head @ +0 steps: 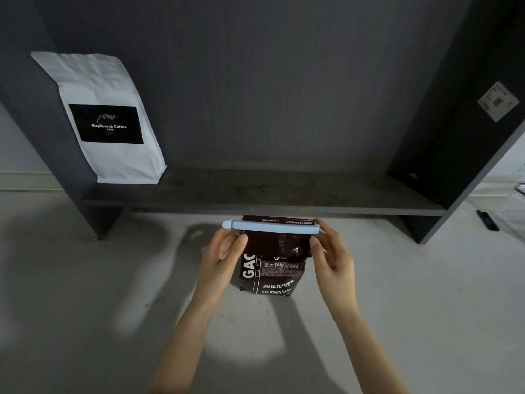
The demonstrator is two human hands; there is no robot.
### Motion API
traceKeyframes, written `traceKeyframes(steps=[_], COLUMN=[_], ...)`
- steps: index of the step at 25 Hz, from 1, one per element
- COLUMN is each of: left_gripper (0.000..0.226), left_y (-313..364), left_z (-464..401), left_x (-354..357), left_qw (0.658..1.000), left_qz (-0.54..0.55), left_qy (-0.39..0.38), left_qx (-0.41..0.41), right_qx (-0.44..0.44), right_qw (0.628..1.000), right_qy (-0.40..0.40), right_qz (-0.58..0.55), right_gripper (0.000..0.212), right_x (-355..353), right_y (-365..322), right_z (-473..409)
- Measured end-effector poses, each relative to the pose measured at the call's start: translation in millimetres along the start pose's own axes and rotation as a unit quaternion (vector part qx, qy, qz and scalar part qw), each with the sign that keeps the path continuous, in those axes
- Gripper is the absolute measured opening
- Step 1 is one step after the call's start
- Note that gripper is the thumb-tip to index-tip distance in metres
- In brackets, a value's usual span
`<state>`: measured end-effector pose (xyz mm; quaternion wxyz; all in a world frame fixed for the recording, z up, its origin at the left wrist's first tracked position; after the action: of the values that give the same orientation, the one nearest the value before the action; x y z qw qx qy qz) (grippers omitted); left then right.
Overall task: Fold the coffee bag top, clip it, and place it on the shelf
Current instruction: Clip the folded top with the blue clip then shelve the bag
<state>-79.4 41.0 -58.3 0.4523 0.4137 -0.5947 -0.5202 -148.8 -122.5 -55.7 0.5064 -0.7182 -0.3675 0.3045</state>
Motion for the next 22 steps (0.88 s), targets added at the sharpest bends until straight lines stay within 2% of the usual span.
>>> traceKeyframes(steps=[4, 7, 11, 22], left_gripper=[0.037, 0.049, 0.056, 0.06], left_y=[-12.7, -25.8, -30.8, -8.9], left_z=[0.7, -0.4, 0.5, 0.8], left_x=[0.5, -2.6, -2.7, -12.1], left_qw=[0.998, 0.993, 0.988, 0.984], left_qz=[-0.035, -0.071, -0.127, -0.169], left_qy=[-0.052, -0.08, -0.067, -0.052], left_qx=[-0.017, -0.048, -0.053, -0.036], right_qx=[0.017, 0.061, 0.082, 0.064], right_qw=[1.0, 0.996, 0.99, 0.992], right_qy=[-0.008, -0.025, -0.049, -0.011], right_qz=[0.023, 0.068, 0.1, 0.106], right_gripper=[0.032, 0.029, 0.031, 0.032], right_x=[-0.6, -0.2, 2.3, 12.3], right_y=[10.0, 24.3, 33.1, 12.3], right_z=[1.9, 5.2, 11.5, 3.2])
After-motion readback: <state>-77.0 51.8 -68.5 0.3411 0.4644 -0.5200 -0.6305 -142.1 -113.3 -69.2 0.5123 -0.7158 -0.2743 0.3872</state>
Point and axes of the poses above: each hand's wrist, its own z-axis away from the middle knuckle, its own x-axis out of the palm, y = z × x, the point moved 2 cm from there along -z, towards the middle knuckle, and after that the axes turned 5 degrees about -x, right-handed, at the moved point
